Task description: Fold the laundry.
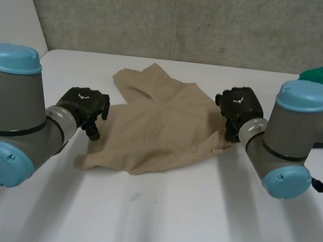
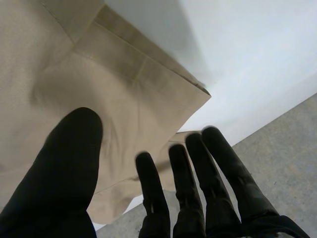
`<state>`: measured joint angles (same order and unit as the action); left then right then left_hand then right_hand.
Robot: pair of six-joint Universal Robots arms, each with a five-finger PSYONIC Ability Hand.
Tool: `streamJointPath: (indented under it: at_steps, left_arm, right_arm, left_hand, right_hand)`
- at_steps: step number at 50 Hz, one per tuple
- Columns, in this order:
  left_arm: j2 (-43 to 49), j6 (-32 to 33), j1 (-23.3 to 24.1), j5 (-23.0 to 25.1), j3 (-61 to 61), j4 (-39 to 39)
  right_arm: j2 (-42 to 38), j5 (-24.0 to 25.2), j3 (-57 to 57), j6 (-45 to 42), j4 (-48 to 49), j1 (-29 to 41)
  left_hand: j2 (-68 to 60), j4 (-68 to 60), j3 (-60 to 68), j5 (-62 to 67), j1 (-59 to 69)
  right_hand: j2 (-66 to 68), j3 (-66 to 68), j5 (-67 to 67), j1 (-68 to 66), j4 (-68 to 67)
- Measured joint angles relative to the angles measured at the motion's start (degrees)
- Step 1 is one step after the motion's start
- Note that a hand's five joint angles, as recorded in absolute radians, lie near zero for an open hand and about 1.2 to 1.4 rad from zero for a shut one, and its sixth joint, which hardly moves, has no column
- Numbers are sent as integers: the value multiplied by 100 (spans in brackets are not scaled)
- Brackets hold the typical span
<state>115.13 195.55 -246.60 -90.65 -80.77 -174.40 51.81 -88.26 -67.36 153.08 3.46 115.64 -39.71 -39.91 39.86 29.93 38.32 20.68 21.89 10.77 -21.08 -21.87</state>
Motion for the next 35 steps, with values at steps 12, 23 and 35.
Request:
streamJointPath:
  at_steps: [12, 23, 35]
  left_arm:
    - [-636, 94, -11, 13, -204, 363]
    - [-1040, 701, -93, 177, -977, 246]
    - [176, 1158, -225, 183, -792, -424]
  right_arm:
    - [1050, -10, -21, 352, -1127, -108]
    - [2092, 775, -1037, 161, -2998, -423]
    - [1702, 1517, -2598, 40, -1567, -526]
  left_hand:
    - [1734, 1805, -1748, -1843, -1472]
    - [868, 860, -867, -859, -706]
    - [558, 539, -574, -557, -395]
  right_hand:
    - [-879, -995, -828, 803, 968]
    - [1573, 1431, 1527, -1533, -1391]
    - [1536, 1322, 1349, -1440, -1318]
